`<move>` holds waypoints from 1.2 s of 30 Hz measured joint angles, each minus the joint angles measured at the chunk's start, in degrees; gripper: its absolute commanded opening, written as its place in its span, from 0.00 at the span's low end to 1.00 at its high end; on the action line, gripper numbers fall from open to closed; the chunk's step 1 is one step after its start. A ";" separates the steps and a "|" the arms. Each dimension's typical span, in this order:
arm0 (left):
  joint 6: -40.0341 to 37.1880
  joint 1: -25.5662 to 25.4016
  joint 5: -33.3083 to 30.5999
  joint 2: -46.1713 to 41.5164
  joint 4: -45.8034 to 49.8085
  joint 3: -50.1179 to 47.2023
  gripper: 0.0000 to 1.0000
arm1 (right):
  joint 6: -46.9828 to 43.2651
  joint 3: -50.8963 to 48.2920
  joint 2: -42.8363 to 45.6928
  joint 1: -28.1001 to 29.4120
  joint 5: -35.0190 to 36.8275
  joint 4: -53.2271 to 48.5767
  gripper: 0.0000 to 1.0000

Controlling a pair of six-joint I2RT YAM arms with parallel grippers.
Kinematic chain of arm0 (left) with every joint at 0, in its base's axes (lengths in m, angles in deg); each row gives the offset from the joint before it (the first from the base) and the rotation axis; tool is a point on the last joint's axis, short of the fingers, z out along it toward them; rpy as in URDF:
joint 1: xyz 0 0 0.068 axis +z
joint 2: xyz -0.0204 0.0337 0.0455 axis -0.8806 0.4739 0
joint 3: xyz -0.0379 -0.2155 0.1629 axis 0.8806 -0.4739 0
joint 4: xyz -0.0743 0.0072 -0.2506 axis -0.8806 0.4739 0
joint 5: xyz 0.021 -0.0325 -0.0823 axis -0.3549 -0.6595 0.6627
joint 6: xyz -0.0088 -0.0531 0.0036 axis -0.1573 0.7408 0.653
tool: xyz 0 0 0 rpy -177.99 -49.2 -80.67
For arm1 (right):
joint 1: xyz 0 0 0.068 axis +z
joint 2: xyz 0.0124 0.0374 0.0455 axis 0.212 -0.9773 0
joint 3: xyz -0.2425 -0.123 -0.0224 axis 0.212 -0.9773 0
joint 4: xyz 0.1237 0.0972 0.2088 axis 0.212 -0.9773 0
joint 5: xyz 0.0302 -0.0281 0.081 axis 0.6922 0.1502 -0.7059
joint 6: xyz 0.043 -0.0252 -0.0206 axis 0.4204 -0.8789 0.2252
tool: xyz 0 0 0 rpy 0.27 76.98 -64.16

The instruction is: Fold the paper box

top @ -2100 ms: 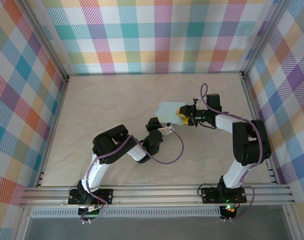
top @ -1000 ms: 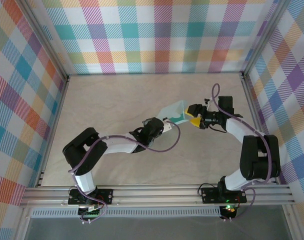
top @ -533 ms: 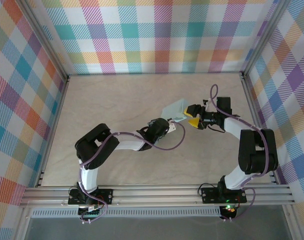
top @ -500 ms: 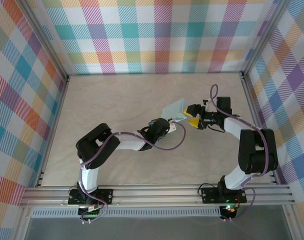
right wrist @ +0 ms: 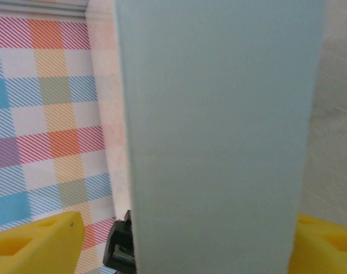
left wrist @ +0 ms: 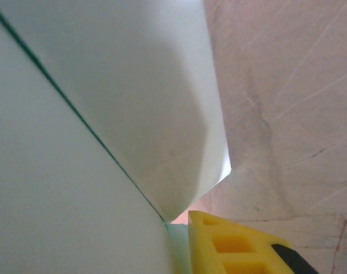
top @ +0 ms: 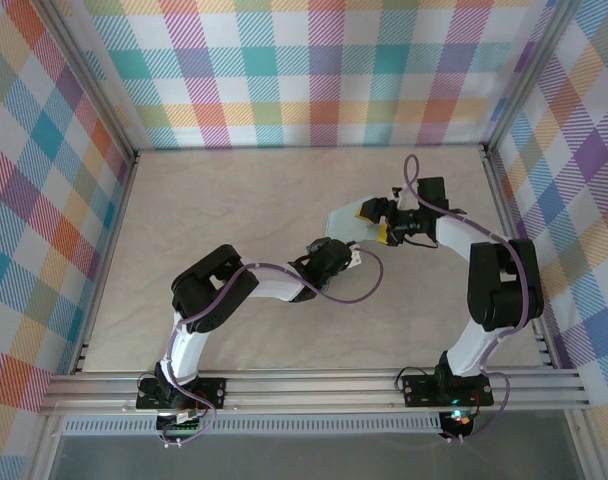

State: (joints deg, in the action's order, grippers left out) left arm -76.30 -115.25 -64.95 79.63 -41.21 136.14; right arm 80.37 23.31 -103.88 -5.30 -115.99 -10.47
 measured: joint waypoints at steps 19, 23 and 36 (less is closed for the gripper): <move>2.71 -0.02 0.28 -6.84 -14.21 -13.79 0.81 | -2.54 2.95 -1.11 1.03 4.35 -7.19 0.41; 5.62 0.07 3.98 -11.80 -19.63 -21.27 0.90 | -0.39 2.84 -0.52 0.24 1.05 -4.90 0.40; 21.64 11.26 21.92 -27.85 -34.36 -35.71 1.00 | 7.61 -2.12 6.21 -4.24 -8.44 1.07 0.36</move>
State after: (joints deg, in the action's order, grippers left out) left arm -54.66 -103.99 -43.03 51.78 -75.57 100.43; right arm 87.98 21.19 -97.67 -9.54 -124.43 -9.40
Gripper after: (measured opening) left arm 0.999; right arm 0.439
